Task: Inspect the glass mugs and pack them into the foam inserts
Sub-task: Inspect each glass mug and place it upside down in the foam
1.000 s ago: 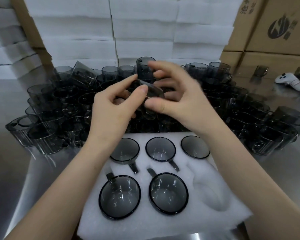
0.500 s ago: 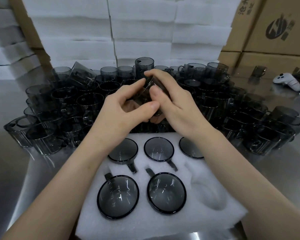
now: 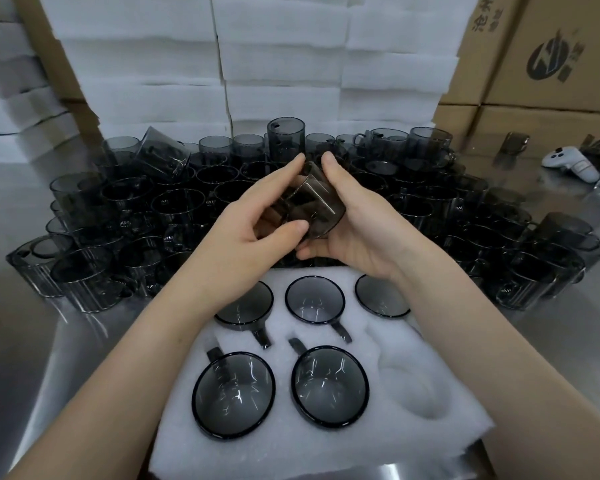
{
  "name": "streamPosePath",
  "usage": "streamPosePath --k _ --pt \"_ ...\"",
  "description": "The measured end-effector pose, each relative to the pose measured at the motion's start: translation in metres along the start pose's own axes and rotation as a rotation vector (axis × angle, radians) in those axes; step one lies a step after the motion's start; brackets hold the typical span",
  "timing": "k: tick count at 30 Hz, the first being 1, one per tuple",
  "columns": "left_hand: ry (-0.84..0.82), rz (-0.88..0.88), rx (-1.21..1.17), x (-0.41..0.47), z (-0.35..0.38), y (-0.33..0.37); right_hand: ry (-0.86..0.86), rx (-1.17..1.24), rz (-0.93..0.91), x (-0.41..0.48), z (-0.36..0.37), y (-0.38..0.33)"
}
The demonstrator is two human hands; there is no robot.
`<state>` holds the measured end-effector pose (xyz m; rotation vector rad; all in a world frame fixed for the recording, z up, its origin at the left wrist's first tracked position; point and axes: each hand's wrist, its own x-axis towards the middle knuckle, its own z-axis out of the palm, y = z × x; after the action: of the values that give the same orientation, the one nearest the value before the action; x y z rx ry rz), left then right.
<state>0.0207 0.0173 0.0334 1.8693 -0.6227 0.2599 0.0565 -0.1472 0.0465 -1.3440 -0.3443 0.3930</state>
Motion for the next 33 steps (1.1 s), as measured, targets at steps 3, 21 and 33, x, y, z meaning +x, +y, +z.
streamPosePath --k 3,21,33 --pt "0.078 0.005 0.21 0.0 0.004 0.001 0.058 -0.052 -0.137 0.002 -0.001 0.004" --pt "0.136 0.296 0.441 -0.002 0.013 0.003 0.205 -0.171 -0.123 0.005 0.011 0.002" --pt "0.166 0.092 0.376 0.001 0.01 0.012 -0.102 0.183 -0.152 0.0 0.01 -0.001"
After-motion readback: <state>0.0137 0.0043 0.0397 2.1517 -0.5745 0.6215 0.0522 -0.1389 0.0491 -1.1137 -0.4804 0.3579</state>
